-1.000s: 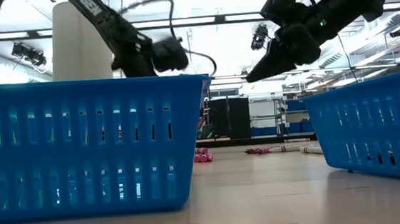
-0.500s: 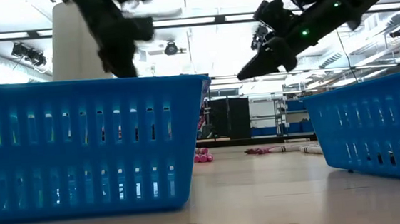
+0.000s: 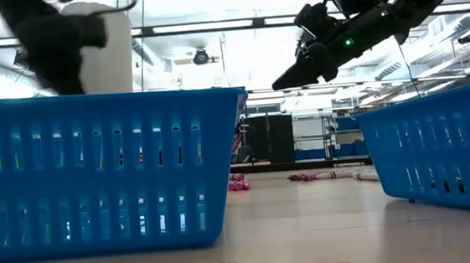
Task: Sort crayons
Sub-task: Put the red crayon into the green basket
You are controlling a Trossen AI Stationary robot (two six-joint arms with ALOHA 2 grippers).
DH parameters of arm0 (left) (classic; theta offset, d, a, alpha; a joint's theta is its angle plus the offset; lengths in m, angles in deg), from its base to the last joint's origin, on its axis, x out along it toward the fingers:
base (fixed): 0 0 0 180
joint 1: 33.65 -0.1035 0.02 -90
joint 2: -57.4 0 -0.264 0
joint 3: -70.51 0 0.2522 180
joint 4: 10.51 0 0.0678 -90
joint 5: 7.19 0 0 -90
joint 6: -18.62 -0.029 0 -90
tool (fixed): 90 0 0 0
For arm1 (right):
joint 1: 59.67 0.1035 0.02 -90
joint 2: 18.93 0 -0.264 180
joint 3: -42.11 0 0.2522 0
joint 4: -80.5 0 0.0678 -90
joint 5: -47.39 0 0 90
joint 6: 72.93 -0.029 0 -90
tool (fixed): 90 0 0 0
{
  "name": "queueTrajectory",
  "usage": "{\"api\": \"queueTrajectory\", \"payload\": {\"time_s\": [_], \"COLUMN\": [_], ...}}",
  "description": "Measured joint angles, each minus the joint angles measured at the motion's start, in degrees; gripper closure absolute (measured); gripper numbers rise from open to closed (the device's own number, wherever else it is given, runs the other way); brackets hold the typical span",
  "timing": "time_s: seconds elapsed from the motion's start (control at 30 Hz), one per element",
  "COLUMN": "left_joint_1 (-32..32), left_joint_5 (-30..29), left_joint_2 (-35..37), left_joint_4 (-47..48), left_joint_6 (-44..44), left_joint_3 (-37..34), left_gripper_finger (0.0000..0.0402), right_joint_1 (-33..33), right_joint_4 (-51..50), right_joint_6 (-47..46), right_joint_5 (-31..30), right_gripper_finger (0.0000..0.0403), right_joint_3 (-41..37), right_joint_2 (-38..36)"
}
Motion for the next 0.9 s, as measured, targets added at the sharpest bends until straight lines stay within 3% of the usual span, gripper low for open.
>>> {"api": "queueTrajectory", "payload": {"time_s": [0.3, 0.9], "left_joint_1": [10.24, 32.88], "left_joint_5": [-2.45, -13.03], "left_joint_2": [6.96, 7.73], "left_joint_4": [-1.39, 0.21], "left_joint_6": [14.98, 39.16], "left_joint_3": [-10.7, -11.33], "left_gripper_finger": [0.0381, 0.0381], "right_joint_1": [-3.19, -4.42], "right_joint_4": [0.9, -2.67], "right_joint_6": [-4.36, -8.28], "right_joint_5": [-0.34, 0.76], "right_gripper_finger": [0.032, 0.032], "right_joint_3": [0.0, 0.0], "right_joint_2": [0.0, 0.0]}}
